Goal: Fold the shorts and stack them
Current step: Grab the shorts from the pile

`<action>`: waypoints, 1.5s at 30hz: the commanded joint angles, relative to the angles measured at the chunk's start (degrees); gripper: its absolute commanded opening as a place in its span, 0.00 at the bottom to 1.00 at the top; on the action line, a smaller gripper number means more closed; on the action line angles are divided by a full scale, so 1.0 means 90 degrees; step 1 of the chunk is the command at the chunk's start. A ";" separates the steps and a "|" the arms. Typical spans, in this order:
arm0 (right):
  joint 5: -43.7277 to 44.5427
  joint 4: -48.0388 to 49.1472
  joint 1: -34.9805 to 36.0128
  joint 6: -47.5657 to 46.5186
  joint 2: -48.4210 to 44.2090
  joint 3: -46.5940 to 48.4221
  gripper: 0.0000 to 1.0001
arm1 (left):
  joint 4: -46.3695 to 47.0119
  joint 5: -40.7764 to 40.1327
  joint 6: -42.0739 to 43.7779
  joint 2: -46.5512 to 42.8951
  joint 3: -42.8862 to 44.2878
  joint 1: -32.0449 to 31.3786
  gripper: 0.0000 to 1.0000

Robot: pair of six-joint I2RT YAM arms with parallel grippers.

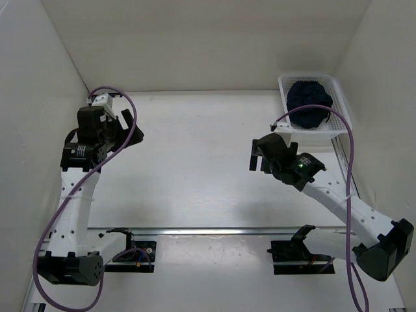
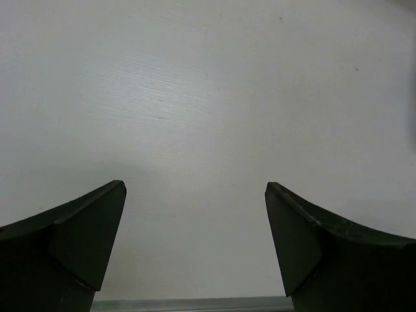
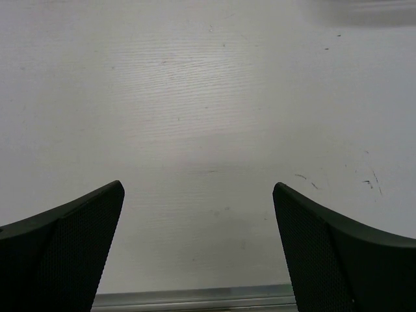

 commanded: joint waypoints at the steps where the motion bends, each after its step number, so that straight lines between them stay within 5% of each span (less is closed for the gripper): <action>1: 0.0413 -0.0086 -0.0016 0.0247 0.0040 0.0012 1.00 | 0.0154 0.0754 0.0436 -0.0286 -0.0115 -0.0003 1.00; 9: 0.1273 -0.0281 -0.0734 0.0026 0.0634 0.0831 1.00 | 0.0095 0.0822 0.0494 -0.0345 -0.0115 -0.0003 1.00; 14: -0.1173 0.0382 -0.2688 -0.0905 0.1581 0.2178 0.99 | 0.0164 0.1242 0.0777 -0.0345 -0.0115 -0.0003 1.00; 17: -0.2201 0.0481 -0.3657 -0.0905 0.2538 0.3106 0.99 | 0.0397 0.1311 0.0690 -0.0588 -0.0115 -0.0003 1.00; 20: -0.1871 0.0481 -0.4174 -0.0632 0.3631 0.4079 1.00 | 0.0466 0.1311 0.0631 -0.0589 -0.0057 -0.0003 1.00; 24: -0.2739 0.0422 -0.5013 -0.0339 0.5445 0.5504 1.00 | 0.0466 0.1379 0.0631 -0.0463 -0.0057 -0.0003 1.00; 31: -0.2973 0.0431 -0.5455 0.0199 0.8278 0.8064 0.94 | 0.0466 0.0843 0.0533 -0.0208 0.0002 -0.0003 1.00; 38: -0.3531 0.0958 -0.5680 0.0179 0.9513 0.9377 0.66 | 0.0535 0.0247 0.0397 0.0016 0.0002 -0.0003 1.00; 39: -0.3599 0.1143 -0.5680 0.0179 0.9513 0.9377 0.42 | 0.0535 0.0188 0.0397 0.0084 0.0002 -0.0003 1.00; 42: -0.3601 0.1203 -0.5680 0.0334 0.9163 0.9203 0.00 | 0.0535 0.0188 0.0397 0.0143 0.0002 -0.0003 1.00; 45: -0.3386 0.1524 -0.5680 0.0335 0.8130 0.8316 0.00 | 0.0535 0.0266 0.0338 0.0143 0.0002 -0.0003 1.00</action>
